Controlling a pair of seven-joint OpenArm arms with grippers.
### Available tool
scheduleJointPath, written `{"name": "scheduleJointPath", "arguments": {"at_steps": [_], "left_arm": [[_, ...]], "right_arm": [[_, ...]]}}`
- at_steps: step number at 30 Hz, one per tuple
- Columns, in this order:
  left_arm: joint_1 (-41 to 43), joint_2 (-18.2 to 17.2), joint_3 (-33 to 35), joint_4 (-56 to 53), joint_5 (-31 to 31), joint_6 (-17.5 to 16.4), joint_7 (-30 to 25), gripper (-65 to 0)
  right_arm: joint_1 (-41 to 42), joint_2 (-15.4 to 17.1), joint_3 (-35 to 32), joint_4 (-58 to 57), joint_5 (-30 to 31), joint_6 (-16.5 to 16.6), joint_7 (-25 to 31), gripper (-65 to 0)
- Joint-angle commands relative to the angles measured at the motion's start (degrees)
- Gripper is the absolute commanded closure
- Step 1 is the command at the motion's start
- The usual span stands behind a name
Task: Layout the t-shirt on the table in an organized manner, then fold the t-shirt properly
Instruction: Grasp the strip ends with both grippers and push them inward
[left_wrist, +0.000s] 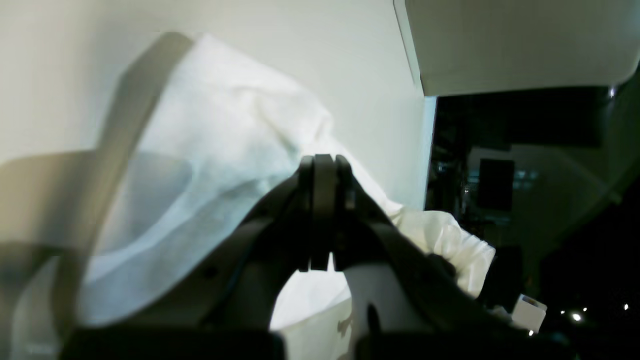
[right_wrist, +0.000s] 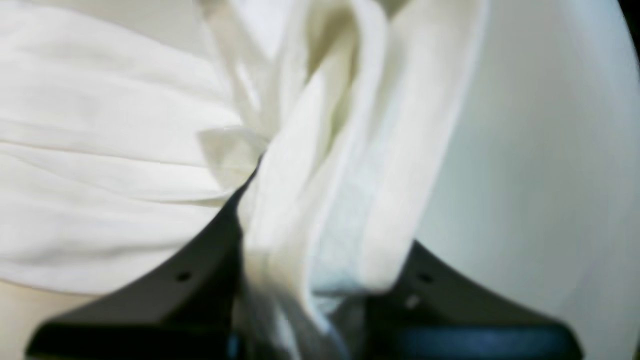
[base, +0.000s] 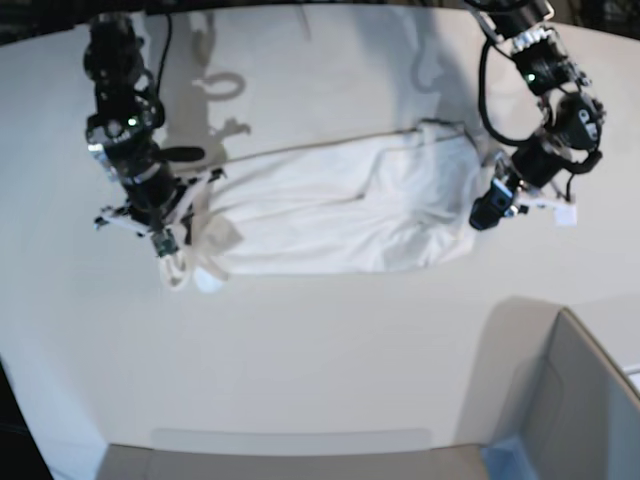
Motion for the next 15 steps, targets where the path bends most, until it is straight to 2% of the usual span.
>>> {"name": "scheduleJointPath", "arguments": {"at_steps": [1,7,10,15], "left_arm": [[-0.05,-0.71,-0.68,0.79,-1.42,-0.18,0.02,0.0],[2.06,-2.29,-0.77,0.79,-1.42,-0.09,0.02,0.0],[2.06,-2.29,-0.77,0.79,-1.42,-0.09,0.02,0.0],[2.68,-2.29,-0.51,0.79,-1.42,-0.09,0.02,0.0]], "right_arm": [[1.01,0.05,-1.76,1.06,-0.52,0.11,1.64,0.0],[3.20,-3.82,-10.82,0.62,-9.75,0.11,1.64,0.0],[4.88,-5.93,-11.79,-0.62,-11.60,0.11,1.64,0.0],[8.57,-7.95,-12.40,-8.79,-11.77,0.11,1.99,0.0]]}}
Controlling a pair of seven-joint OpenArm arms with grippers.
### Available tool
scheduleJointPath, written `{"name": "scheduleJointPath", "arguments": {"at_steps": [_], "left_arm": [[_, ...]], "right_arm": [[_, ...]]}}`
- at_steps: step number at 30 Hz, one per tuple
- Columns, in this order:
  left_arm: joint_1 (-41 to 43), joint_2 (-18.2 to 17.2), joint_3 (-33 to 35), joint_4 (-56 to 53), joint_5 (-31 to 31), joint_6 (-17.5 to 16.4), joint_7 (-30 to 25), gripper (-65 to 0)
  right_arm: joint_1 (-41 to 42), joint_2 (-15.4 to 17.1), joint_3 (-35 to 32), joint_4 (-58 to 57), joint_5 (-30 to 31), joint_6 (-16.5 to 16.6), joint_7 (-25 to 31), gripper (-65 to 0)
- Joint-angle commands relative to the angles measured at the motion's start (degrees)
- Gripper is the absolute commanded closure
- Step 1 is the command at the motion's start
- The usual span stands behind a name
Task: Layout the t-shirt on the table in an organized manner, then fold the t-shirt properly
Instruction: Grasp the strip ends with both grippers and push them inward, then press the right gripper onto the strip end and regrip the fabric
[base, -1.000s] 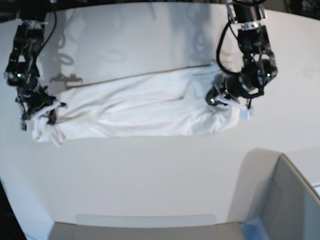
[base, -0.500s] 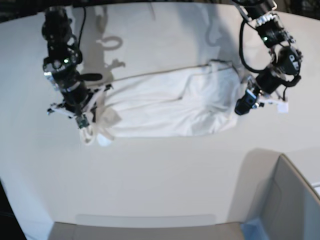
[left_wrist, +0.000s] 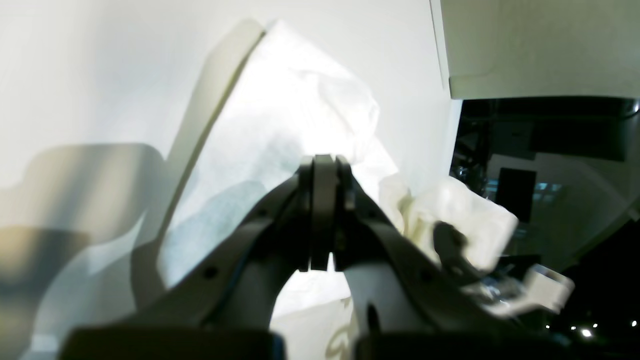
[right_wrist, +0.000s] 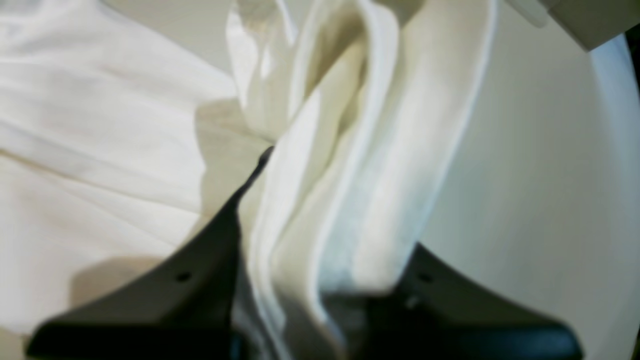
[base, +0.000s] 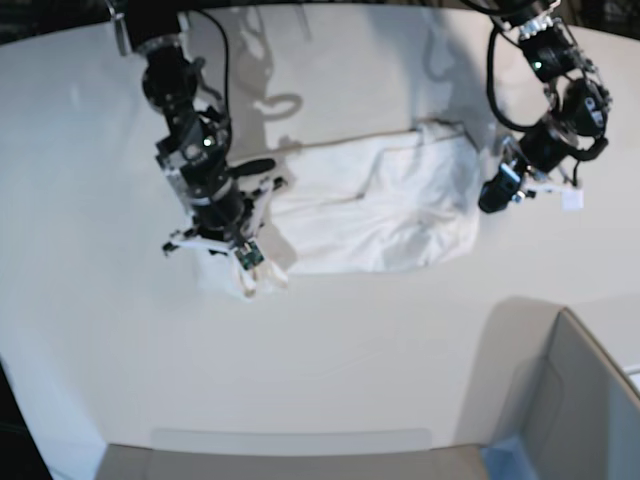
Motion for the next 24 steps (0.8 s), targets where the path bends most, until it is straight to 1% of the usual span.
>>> {"name": "scheduleJointPath", "arguments": {"at_steps": [1,6,11,15,16,18,20,23,24], "left_arm": [[0.12,-0.63,0.08,0.93,-1.31,-0.12,0.15,0.0],[0.30,-0.63,0.08,0.93,-1.31,-0.12,0.15,0.0],[0.30,-0.63,0.08,0.75,-1.31,-0.12,0.15,0.0],[-0.05,-0.63,0.08,-1.71,-1.31,-0.12,0.15,0.0],[-0.05,-0.63,0.08,-2.24,-1.31,-0.12,0.15,0.0],[-0.05,-0.63,0.17,-3.47,-1.31,-0.12,0.15,0.0],[-0.05,-0.63,0.17,-4.53,-1.31,-0.12,0.15,0.0],[-0.05,-0.63,0.17,-5.40,-1.31,-0.12,0.15,0.0],[-0.05,-0.63,0.17,-5.49,-1.31,-0.12,0.15,0.0]], "right_arm": [[0.83,-0.19,-0.67,0.14,-0.21,-0.09,1.49,0.0],[0.39,-0.19,-3.92,-1.09,-0.30,-0.09,1.40,0.0],[-0.66,-0.19,-4.10,-1.62,-0.30,-0.09,1.31,0.0],[-0.93,0.34,-5.33,-2.93,-0.39,-0.09,1.22,0.0],[-1.28,0.34,-5.33,-3.02,-0.39,-0.09,1.22,-2.3],[-2.16,0.34,-5.33,-2.58,-0.39,-0.09,1.49,-11.3],[-2.60,0.42,-5.77,-1.09,-0.39,-0.09,1.57,-18.8],[-2.86,0.42,-7.17,1.99,-0.39,-0.09,1.57,-26.0],[-2.86,0.42,-7.61,2.60,-0.39,-0.09,1.57,-27.3]]}}
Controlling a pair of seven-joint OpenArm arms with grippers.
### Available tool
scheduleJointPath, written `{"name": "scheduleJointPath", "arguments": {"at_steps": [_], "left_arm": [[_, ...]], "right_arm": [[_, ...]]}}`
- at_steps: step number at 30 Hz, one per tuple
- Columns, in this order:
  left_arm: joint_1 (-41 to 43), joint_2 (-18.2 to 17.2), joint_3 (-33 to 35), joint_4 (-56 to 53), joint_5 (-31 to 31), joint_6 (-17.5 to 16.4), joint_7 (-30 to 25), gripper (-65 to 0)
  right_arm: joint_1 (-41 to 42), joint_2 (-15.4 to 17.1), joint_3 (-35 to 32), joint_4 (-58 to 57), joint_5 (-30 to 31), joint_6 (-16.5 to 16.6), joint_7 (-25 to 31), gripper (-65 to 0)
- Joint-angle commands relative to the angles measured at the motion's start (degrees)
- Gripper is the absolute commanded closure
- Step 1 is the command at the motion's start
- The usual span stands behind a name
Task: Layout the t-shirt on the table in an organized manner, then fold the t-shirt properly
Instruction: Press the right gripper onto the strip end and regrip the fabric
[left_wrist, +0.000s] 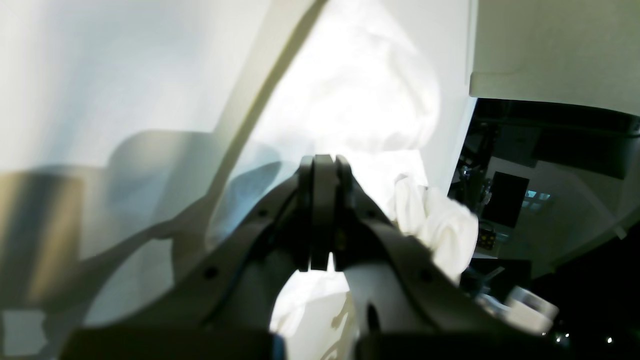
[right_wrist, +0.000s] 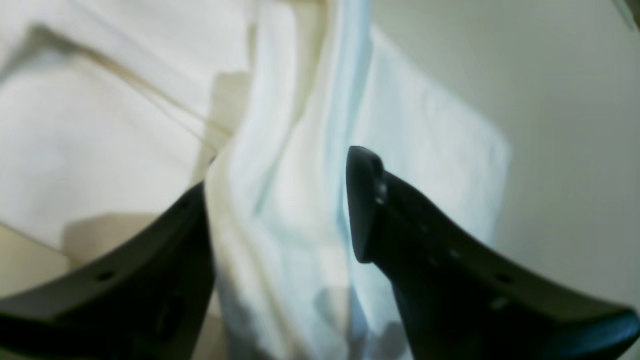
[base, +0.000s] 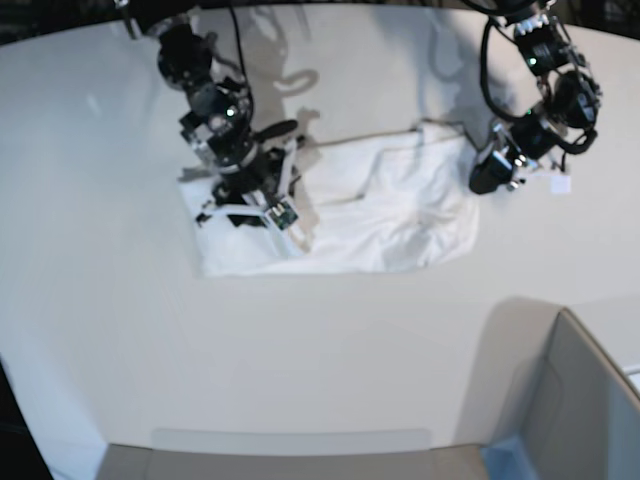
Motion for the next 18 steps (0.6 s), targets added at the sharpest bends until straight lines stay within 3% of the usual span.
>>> {"name": "scheduleJointPath", "arguments": {"at_steps": [1,8,15,18], "left_arm": [[-0.58,-0.65,0.02,0.96,-1.42,-0.14,0.04,0.0],[-0.67,-0.56,0.02,0.96,-1.51,-0.14,0.04,0.0],[-0.40,-0.65,-0.33,0.96,-1.42,-0.14,-0.22,0.0],[-0.40,-1.35,-0.33,0.96,-1.42,-0.14,-0.31,0.0]], "right_arm": [[1.23,-0.21,-0.34,1.67,-0.28,-0.15,1.42,-28.3],[3.51,-1.00,-0.95,2.37,-0.19,0.02,1.51,-28.7],[4.48,-1.09,-12.47,7.56,-0.19,0.11,1.51,-28.7],[4.48,-1.27,-13.79,10.02,-0.19,0.11,1.60,-28.7]]}}
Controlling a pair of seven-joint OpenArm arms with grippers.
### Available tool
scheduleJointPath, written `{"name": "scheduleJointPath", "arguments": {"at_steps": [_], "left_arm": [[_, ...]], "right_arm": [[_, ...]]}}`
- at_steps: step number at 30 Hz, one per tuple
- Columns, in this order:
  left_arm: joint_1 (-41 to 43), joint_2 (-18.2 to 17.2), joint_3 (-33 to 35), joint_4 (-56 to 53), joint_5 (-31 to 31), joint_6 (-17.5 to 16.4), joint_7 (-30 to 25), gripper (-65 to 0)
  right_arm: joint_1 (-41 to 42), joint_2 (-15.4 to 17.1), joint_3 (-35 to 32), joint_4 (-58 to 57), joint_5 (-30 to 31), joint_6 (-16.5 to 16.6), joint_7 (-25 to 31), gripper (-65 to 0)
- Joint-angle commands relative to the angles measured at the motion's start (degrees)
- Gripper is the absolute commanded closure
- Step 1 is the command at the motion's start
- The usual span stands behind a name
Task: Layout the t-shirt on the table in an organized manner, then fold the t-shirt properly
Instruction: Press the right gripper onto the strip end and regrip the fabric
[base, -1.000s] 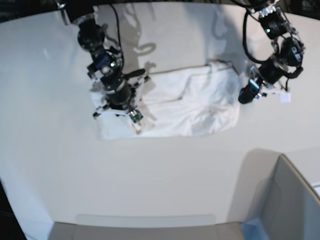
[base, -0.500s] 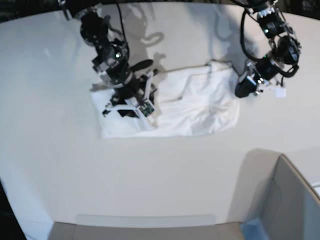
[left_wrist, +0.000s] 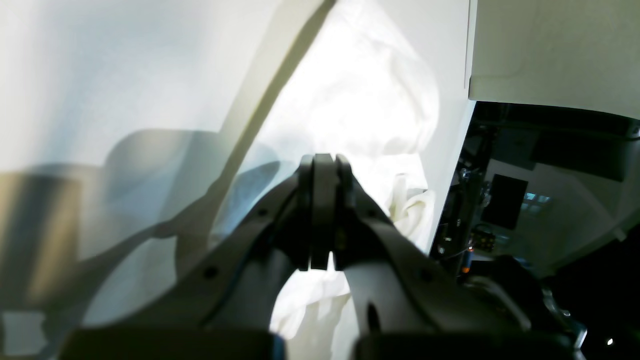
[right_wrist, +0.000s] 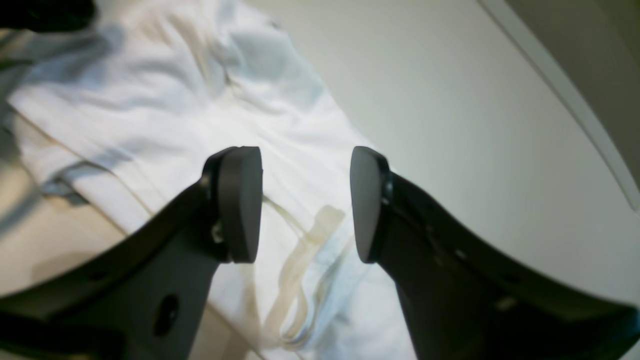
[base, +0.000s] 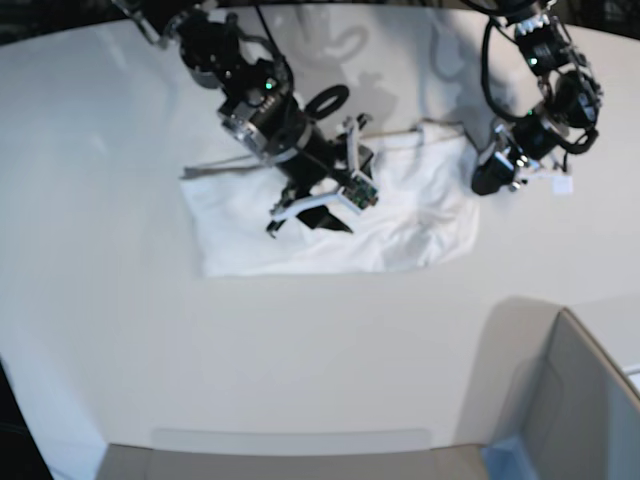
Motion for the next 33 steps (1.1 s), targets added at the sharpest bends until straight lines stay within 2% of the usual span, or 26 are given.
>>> {"name": "scheduleJointPath", "arguments": {"at_steps": [1,3,6,8,12,14,18,20,23,28,30,33], "left_arm": [[-0.43,-0.98,-0.18,0.96,-1.20,-0.14,0.08,0.0],[-0.43,-0.98,-0.18,0.96,-1.20,-0.14,0.17,0.0],[-0.34,-0.98,-0.09,1.04,-1.38,-0.14,0.35,0.0],[-0.34,-0.98,0.17,1.13,-1.38,-0.14,0.44,0.0],[-0.43,-0.89,0.87,1.31,-1.38,-0.14,0.44,0.0],[-0.69,-1.16,2.37,1.31,-1.20,-0.05,0.44,-2.1],[-0.78,-1.24,2.37,3.86,-1.20,0.04,-0.36,-13.0],[-0.78,-1.16,2.28,6.32,-1.20,0.04,-0.36,-15.6],[-0.78,-1.42,2.19,10.71,-1.12,0.13,-0.36,-16.0],[-1.83,-1.51,2.81,12.91,-0.85,0.13,-0.36,-17.3],[-4.12,-1.51,4.22,13.00,2.14,1.53,1.31,-19.9],[-4.29,-2.83,8.00,13.00,7.76,5.84,1.40,-22.1]], "right_arm": [[0.94,-0.28,0.36,1.78,-0.56,-0.59,1.14,-28.7],[0.94,-0.28,3.08,2.05,-0.56,-0.85,1.14,-28.7],[-0.20,-0.63,11.61,2.05,-0.21,-2.88,1.14,-27.4],[-1.43,-0.37,17.23,1.52,-0.21,-3.05,1.14,-24.6],[-1.79,0.07,22.86,-4.64,-0.12,-2.96,1.14,-16.7],[-1.35,0.68,23.56,-10.44,0.05,-3.05,1.31,-11.8],[-0.20,1.30,24.18,-20.28,5.86,-3.58,5.89,-5.1],[-0.29,1.92,25.06,-21.87,7.88,-3.58,6.59,-5.1],[-0.29,2.71,24.88,-22.92,10.25,-3.58,6.59,-5.1],[-0.38,2.88,24.97,-23.01,10.51,-3.58,6.59,-5.1],[-0.38,2.88,24.97,-22.92,10.43,-3.58,6.59,-5.1],[-0.47,2.88,24.80,-22.92,10.34,-3.58,6.59,-5.1]]}}
